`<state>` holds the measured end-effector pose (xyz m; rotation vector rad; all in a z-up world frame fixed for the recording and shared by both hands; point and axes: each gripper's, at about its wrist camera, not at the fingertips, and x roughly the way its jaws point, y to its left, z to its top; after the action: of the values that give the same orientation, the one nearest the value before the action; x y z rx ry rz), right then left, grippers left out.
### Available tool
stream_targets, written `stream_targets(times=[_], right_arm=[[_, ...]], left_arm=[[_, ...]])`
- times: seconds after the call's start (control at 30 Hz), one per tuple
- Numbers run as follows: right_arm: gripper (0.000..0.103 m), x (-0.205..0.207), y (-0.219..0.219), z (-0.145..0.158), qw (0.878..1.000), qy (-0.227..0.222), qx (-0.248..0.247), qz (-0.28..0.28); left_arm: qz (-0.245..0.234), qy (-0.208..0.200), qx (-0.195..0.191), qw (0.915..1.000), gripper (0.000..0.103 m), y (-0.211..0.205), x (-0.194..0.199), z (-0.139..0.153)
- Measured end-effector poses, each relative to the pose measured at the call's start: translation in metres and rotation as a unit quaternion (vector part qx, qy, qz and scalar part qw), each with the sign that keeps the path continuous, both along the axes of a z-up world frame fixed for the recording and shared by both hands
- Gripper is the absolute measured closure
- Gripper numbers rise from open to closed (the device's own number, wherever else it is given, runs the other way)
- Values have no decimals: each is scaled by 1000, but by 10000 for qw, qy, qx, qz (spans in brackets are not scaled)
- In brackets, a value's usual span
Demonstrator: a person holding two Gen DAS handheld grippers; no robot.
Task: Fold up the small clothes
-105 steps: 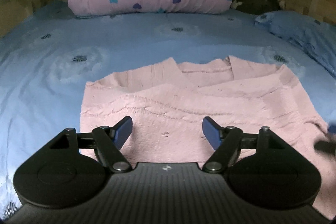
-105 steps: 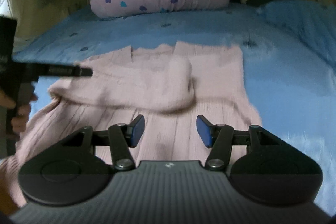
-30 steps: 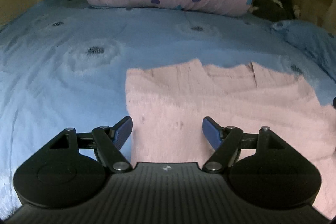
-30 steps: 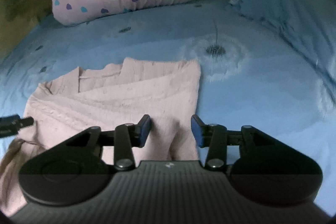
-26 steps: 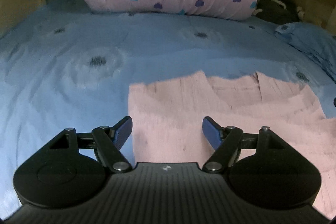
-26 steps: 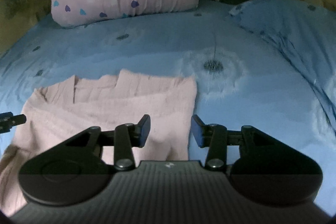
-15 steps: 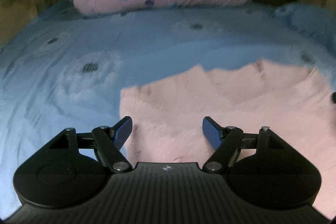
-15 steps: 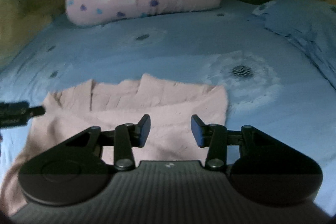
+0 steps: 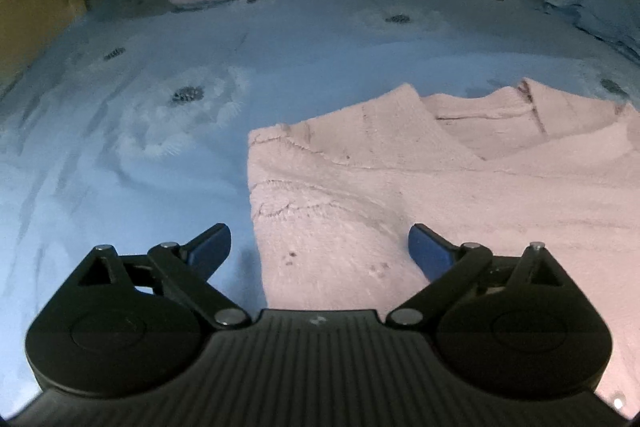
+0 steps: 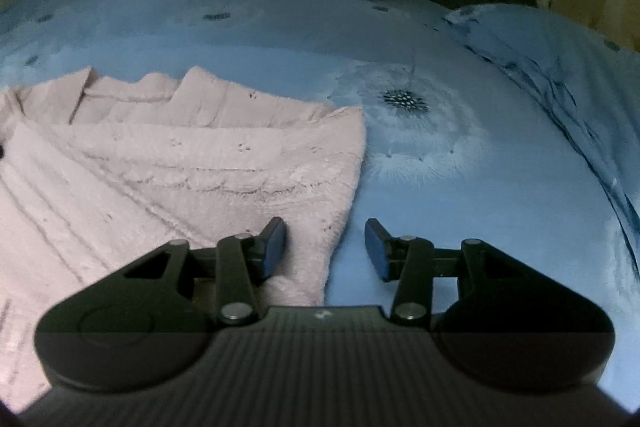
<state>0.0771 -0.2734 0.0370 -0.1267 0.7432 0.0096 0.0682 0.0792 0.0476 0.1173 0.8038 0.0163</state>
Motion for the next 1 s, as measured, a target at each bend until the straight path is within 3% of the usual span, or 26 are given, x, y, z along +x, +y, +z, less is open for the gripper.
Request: stream_targets(times=[0.13,0.27,0.37,0.5,0.7,0.8,1.0], right_arm=[[56,-23,-5,20,9998,78,91,-163],[56,-56,1,36,9999,59,-88,32],[56,-85,8,46,9991,133,-123,374],[56,-120,22,46,9946,400,-165,938],[56,-163,44,36,9840,804,-469,1516],[56,-175,46,26,9795,1045,-902,1470],[56,-196,20,29,9793,1259,-1011,1217]], left_arm=[[-106,-102,-2,9999,5,-4,-26,21],[-171,-114,-354,9992,5,-5,-58,42],[-320,-60,-660,9973,5,-10,-86,53],[-505,-127,-667,9964,5,-21,-126,62],[-606,10,-729,9955,5,-29,-173,54],[-602,114,-819,9948,5,-28,-191,44],[-653,351,-866,9935,5,-27,-217,26]])
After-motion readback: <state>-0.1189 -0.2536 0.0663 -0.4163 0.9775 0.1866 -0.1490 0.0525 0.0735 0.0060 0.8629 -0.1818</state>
